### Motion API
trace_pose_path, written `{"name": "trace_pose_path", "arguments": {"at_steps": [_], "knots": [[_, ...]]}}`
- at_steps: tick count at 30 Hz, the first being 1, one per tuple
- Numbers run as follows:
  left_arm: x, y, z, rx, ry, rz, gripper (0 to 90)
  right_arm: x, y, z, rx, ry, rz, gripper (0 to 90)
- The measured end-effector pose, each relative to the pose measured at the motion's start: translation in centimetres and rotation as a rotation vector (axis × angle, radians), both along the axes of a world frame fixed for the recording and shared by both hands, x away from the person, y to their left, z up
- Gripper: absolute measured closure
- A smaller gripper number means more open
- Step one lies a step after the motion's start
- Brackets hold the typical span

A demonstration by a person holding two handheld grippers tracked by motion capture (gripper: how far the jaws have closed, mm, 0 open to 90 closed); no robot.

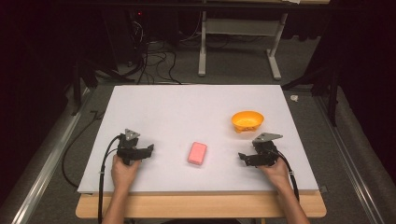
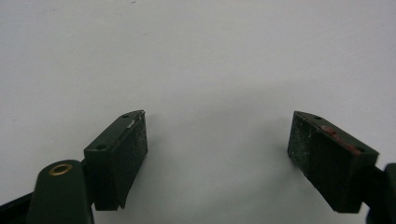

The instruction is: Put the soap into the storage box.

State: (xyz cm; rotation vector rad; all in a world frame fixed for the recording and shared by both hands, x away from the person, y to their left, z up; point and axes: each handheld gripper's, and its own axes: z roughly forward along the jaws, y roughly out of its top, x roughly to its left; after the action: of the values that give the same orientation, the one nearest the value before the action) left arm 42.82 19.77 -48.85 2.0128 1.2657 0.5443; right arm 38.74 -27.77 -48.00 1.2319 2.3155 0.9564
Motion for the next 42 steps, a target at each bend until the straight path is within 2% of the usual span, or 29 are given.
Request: {"name": "trace_pose_path", "arguments": {"at_steps": [1,5,11,15,18,22,23,30,33,39,42], "knots": [[0.0,0.0,0.0,0.0,0.0,0.0,20.4,-0.1,0.0,0.2,0.021,0.006,0.004,18.7],[0.0,0.0,0.0,-0.001,0.0,0.0,20.4,-0.2,0.0,0.4,0.045,-0.005,-0.003,18.8],[0.0,0.0,0.0,-0.001,0.0,0.0,20.4,-0.3,0.3,0.8,0.066,-0.02,0.008,18.9],[0.0,0.0,0.0,-0.001,0.0,0.0,20.4,-0.3,0.7,1.3,0.038,-0.032,0.018,19.2],[0.0,0.0,0.0,-0.001,0.0,0.0,20.4,-0.3,0.9,1.5,0.035,-0.042,0.02,19.7],[0.0,0.0,0.0,-0.001,0.0,0.0,20.4,-0.4,1.3,2.1,0.05,-0.049,0.035,19.6],[0.0,0.0,0.0,-0.001,0.0,0.0,20.4,-0.4,1.5,2.4,0.064,-0.066,0.047,19.7],[0.0,0.0,0.0,-0.003,0.0,0.001,20.4,0.1,2.0,3.5,0.075,-0.074,0.063,18.8],[0.0,0.0,0.0,-0.003,0.001,0.001,20.4,0.3,2.7,4.2,0.086,-0.088,0.091,18.4],[0.0,0.0,0.0,-0.003,0.001,0.001,20.4,0.5,3.6,4.6,0.107,-0.098,0.121,18.1],[0.0,0.0,0.0,-0.003,0.001,0.001,20.4,0.6,4.3,4.6,0.116,-0.087,0.142,17.5]]}}
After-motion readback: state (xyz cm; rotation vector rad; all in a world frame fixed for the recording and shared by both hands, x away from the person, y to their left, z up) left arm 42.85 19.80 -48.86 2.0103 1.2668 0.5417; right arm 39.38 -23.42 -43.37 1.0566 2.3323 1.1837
